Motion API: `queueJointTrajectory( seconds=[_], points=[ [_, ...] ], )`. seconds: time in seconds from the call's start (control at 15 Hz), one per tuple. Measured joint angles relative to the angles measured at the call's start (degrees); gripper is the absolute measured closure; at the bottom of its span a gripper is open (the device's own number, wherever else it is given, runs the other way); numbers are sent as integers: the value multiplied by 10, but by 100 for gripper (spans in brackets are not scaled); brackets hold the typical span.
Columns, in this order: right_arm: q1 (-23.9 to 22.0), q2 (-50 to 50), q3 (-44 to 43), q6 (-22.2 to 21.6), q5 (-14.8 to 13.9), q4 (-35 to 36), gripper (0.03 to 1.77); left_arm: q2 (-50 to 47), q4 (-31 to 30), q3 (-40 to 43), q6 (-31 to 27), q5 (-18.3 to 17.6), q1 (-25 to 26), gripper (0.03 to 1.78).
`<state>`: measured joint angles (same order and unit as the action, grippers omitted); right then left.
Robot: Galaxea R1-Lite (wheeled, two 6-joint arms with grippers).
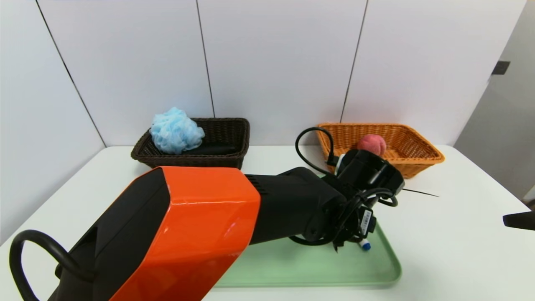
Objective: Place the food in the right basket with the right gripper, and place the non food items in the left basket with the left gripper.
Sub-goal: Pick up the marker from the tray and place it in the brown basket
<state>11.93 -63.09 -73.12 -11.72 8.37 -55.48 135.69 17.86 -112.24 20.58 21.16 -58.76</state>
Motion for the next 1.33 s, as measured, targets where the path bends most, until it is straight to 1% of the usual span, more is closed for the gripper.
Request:
queueJointTrajectory(
  seconds=[0.13, 0.33, 0.6, 0.8, 1.07, 1.27, 1.33],
  points=[
    [2, 2, 0, 0, 0, -1, 10, -1, -2, 0, -23, 17, 5, 12],
    [3, 1, 0, 0, 0, -1, 10, -1, -1, 0, -38, 17, 7, 12],
    [4, 0, -1, 1, 0, -1, 10, -3, 0, 0, -32, 14, 9, 12],
    [4, 1, 0, 0, 0, -1, 10, -20, 9, 0, -11, 4, 9, 12],
    [4, 2, 0, 0, 0, -2, 10, -34, 47, 0, 34, -55, 9, 12],
    [4, 3, 1, 0, 0, -2, 10, -36, 59, 0, 68, -117, 18, 12],
    [4, 3, 1, 0, 0, -2, 10, -36, 58, 0, 69, -123, 20, 12]
  ],
)
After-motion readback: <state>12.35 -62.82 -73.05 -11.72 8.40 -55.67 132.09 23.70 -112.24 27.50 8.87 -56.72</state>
